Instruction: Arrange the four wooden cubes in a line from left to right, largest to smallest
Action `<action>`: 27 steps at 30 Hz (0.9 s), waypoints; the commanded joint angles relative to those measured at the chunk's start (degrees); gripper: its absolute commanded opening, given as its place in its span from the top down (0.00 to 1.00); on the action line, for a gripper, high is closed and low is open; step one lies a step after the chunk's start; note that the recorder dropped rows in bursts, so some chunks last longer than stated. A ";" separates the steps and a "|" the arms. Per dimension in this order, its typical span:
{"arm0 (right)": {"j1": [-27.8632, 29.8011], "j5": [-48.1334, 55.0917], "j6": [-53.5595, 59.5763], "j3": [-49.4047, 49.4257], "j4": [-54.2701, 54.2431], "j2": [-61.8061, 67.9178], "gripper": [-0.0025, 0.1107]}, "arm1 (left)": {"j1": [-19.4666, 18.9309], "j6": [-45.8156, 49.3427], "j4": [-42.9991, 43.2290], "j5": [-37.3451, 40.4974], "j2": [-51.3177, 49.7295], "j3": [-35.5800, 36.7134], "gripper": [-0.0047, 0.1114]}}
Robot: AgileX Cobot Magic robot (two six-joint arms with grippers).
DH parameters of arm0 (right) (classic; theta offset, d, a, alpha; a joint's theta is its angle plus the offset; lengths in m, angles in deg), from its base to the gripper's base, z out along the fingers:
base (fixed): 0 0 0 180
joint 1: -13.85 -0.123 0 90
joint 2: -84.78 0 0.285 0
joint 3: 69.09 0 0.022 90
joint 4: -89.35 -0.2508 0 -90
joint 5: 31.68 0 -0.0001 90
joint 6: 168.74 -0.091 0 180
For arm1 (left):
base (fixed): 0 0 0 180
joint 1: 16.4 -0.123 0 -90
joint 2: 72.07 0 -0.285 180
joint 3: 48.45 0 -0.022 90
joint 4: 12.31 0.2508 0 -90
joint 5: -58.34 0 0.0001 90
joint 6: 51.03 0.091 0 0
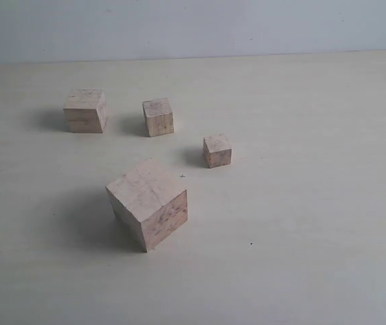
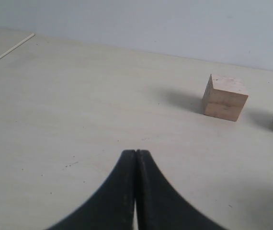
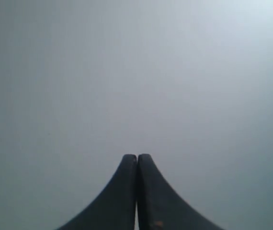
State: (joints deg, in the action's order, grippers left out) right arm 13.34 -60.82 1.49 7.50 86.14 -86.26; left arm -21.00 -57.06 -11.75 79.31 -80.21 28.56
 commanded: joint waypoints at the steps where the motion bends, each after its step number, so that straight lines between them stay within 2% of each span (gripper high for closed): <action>1: 0.19 8.03 -1.41 -6.27 0.52 1.10 0.98 | -0.03 -0.21 -0.06 -0.54 0.35 0.21 0.96; 7: 0.19 27.78 -1.30 -23.54 0.81 13.17 0.98 | -0.03 -0.21 -0.06 -0.54 0.35 0.21 0.96; 10: -1.63 36.83 -0.47 -33.02 0.81 21.13 0.98 | -0.03 -0.21 -0.06 -0.54 0.35 0.21 0.96; 13: -7.16 44.65 1.11 -42.14 0.57 29.08 0.98 | -0.03 -0.21 -0.06 -0.54 0.35 0.21 0.96; 16: -14.20 51.93 9.76 -50.13 -1.00 37.87 0.98 | -0.03 -0.21 -0.06 -0.54 0.35 0.21 0.96; 21: -26.35 64.33 27.08 -60.63 -9.70 52.78 0.98 | -0.03 -0.21 -0.06 -0.54 0.35 0.21 0.96; 24: -32.29 72.12 29.49 -64.85 -12.21 62.49 0.98 | -0.03 -0.21 -0.06 -0.54 0.35 0.21 0.96; 27: -35.83 81.16 29.27 -67.94 -14.06 72.54 0.98 | -0.03 -0.21 -0.06 -0.54 0.35 0.21 0.96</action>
State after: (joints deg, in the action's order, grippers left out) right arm -19.45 11.82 29.49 -57.91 74.16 -21.30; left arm -21.00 -57.06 -11.75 79.31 -80.21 28.56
